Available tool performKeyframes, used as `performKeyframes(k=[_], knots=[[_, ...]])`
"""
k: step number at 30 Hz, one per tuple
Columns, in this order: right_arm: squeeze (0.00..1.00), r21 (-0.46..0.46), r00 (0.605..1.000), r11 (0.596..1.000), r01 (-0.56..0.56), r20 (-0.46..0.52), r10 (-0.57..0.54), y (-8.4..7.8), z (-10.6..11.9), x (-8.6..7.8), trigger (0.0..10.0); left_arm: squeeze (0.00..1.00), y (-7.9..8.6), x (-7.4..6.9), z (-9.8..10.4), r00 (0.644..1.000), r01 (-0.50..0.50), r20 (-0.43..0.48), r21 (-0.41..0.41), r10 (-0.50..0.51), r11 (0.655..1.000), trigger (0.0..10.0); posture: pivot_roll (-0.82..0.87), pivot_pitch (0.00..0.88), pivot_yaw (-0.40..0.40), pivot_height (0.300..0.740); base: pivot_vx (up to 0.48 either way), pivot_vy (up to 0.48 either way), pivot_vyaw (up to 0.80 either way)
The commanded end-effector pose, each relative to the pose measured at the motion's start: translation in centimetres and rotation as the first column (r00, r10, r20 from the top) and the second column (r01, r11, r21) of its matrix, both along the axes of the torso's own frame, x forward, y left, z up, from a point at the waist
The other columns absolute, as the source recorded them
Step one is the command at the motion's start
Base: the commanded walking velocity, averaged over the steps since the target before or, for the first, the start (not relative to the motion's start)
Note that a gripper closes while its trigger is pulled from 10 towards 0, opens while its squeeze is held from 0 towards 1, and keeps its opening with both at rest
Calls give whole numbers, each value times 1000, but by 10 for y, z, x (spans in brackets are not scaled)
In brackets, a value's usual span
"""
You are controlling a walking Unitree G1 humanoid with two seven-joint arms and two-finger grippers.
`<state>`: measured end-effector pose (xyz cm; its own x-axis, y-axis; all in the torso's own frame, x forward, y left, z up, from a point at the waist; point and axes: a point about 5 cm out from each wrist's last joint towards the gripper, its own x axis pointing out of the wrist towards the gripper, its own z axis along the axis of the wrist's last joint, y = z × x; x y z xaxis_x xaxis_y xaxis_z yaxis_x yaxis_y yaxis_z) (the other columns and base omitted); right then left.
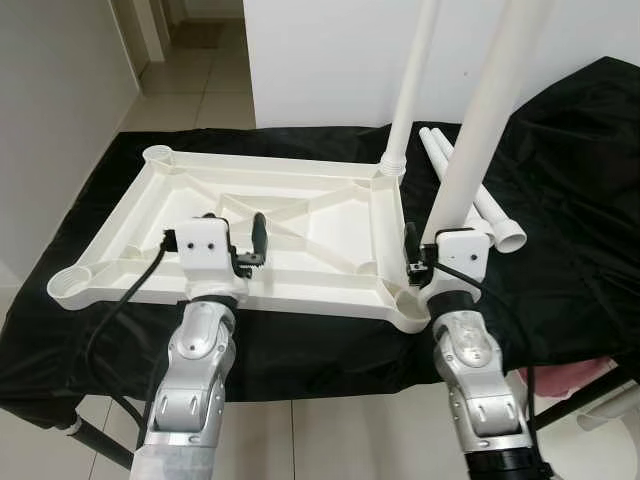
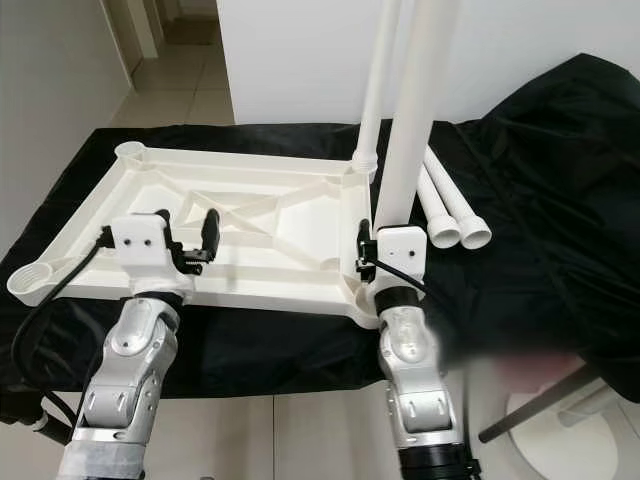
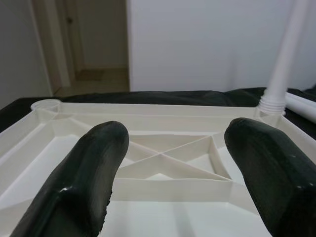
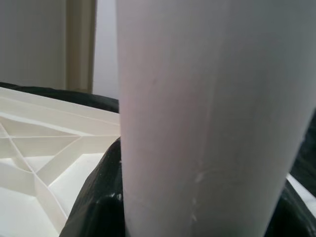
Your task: Building children table
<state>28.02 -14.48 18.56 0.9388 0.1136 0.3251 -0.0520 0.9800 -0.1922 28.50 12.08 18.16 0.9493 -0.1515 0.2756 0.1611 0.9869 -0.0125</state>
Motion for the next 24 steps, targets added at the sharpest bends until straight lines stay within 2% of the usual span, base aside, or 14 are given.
performKeyframes(k=[1,5,7,9,11,13,14,15,16,17,19,21,23,24], knots=[[0,8,999,1000,-29,25,29,1,4,-3,10000,0,-6,-2,-1,992,125,12,45,-125,991,10000,-34,0,20,740,0,0,0],[0,42,998,997,-68,8,67,-1,-2,-5,10000,0,-12,-7,-3,977,209,15,82,-211,975,10000,-38,11,38,740,0,0,0],[0,65,994,992,-111,-9,112,0,-10,-4,10000,0,-22,-11,-6,953,299,9,116,-302,947,10000,-32,15,45,740,0,0,0],[0,65,994,992,-111,-9,112,0,-10,-4,10000,0,-22,-11,-6,953,299,9,116,-302,947,10000,-32,15,45,740,0,0,0],[0,78,990,987,-139,-13,141,1,-11,-3,10000,0,-27,-15,-7,936,348,5,137,-352,927,10000,-30,15,44,740,0,0,0],[0,119,982,977,-179,-31,184,0,-15,0,10000,0,-35,-23,-13,873,486,-46,163,-486,858,10000,-26,22,45,740,0,0,0],[0,119,982,977,-179,-31,184,0,-15,0,10000,0,-35,-23,-13,873,486,-46,163,-486,858,10000,-26,22,45,740,0,0,0],[0,130,980,973,-191,-34,197,0,-17,3,10000,0,-35,-27,-16,841,539,-70,183,-536,822,10000,-24,27,47,740,0,0,0],[0,130,980,973,-191,-34,197,0,-17,3,10000,0,-35,-27,-16,841,539,-70,183,-536,822,10000,-24,27,47,740,0,0,0],[0,135,978,971,-196,-43,203,0,-20,5,10000,0,-35,-30,-19,808,589,-103,186,-580,786,10000,-24,30,51,740,0,0,0],[0,135,978,971,-196,-43,203,0,-20,5,10000,0,-35,-30,-19,808,589,-103,186,-580,786,10000,-24,30,51,740,0,0,0],[0,137,978,972,-189,-59,199,-3,-27,12,10000,0,-33,-35,-28,745,667,-190,218,-640,712,10000,-17,37,60,740,0,0,0],[0,137,978,972,-189,-59,199,-3,-27,12,10000,0,-33,-35,-28,745,667,-190,218,-640,712,10000,-17,37,60,740,0,0,0],[0,132,980,975,-178,-68,188,-4,-30,16,10000,0,-33,-38,-31,708,706,-229,233,-668,668,10000,-14,42,61,740,0,0,0]])
